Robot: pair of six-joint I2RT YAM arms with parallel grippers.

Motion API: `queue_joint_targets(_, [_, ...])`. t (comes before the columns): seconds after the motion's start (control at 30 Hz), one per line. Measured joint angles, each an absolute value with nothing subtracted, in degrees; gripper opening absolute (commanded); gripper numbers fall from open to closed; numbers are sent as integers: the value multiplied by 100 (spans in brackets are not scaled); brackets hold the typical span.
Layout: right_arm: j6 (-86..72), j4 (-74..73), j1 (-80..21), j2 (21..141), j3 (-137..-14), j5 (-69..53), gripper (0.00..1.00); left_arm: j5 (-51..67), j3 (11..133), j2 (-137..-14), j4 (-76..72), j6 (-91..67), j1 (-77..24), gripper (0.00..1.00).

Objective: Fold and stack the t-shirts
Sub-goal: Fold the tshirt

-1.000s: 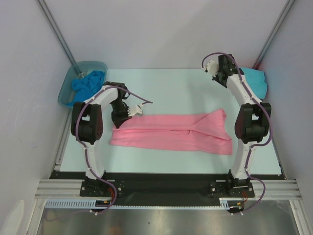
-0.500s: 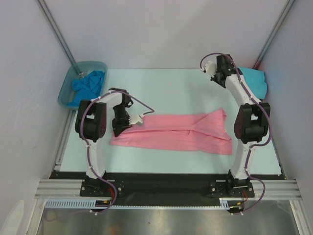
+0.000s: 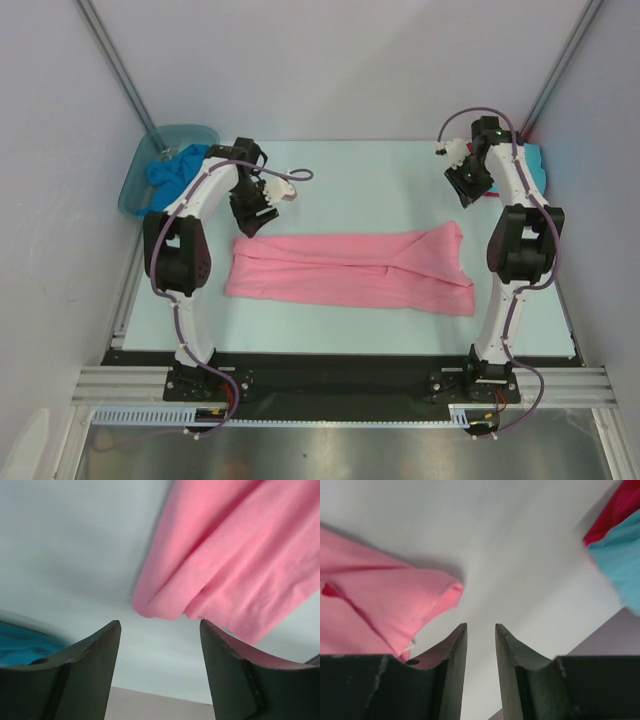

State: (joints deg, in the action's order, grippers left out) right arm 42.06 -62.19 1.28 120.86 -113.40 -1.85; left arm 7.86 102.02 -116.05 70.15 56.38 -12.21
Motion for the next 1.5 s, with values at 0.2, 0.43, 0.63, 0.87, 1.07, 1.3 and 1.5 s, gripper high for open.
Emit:
queue_joint_targets(0.2, [4071,-6770,687,12160,-11179,-1170,29,727,10217,-11609,6477,5076,-1238,71])
queue_joint_targets(0.43, [4136,-6394,683,11703,-10112,-1581,27,464,10215,-11668,5990,4689,-1496,70])
queue_joint_targets(0.63, [3938,-5634,311,10881,-9369,-1566,29,270,9946,-11730,5776,4615,-1940,68])
queue_joint_targets(0.87, [3546,-5175,-510,10569,-9159,-1533,30,148,9937,-11974,5570,4156,-2141,70])
queue_joint_targets(1.07, [3114,-5000,-537,10626,-9155,-1549,31,211,9924,-12001,5339,3632,-2121,73])
queue_joint_targets(1.3, [2993,-4790,-626,10742,-8982,-1400,29,-292,8890,-11708,4866,3448,-2121,77])
queue_joint_targets(1.5, [2687,-4746,-1138,10777,-8976,-1015,27,-886,7579,-11074,4021,3494,-2123,78])
